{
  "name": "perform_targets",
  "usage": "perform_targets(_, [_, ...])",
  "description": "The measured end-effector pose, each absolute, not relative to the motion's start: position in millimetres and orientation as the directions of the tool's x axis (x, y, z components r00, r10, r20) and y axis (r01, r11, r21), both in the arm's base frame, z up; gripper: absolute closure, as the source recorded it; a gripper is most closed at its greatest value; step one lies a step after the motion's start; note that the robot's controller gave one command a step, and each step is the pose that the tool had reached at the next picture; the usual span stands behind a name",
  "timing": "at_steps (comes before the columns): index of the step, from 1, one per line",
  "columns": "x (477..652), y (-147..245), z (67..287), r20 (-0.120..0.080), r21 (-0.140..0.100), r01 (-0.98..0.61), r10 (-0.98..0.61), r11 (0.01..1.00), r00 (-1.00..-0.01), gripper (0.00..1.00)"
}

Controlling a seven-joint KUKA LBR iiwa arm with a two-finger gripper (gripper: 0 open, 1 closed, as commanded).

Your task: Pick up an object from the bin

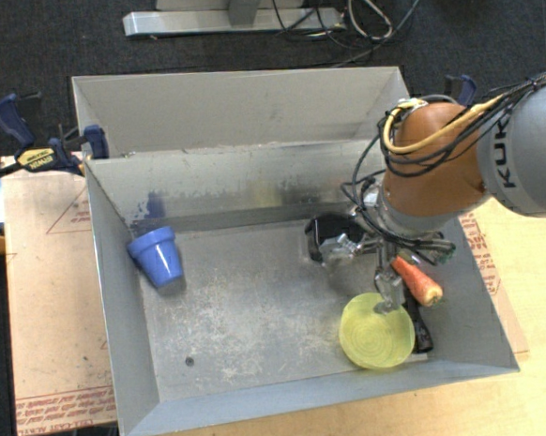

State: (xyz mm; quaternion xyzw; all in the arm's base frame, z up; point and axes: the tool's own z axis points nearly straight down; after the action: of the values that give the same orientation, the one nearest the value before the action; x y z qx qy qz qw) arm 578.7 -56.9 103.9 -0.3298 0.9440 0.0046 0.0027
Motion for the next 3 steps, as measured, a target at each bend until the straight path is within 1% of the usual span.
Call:
perform_targets(1, [597.7,-84,78,-0.007,0.016,-0.447,-0.447,0.894,-0.895,0.0])
perform_targets(2, [535.0,-61,74,-0.031,-0.014,-0.915,-0.914,0.404,-0.404,1.0])
perform_targets(3, [535.0,-61,73,-0.031,-0.014,-0.914,-0.914,0.405,-0.405,1.0])
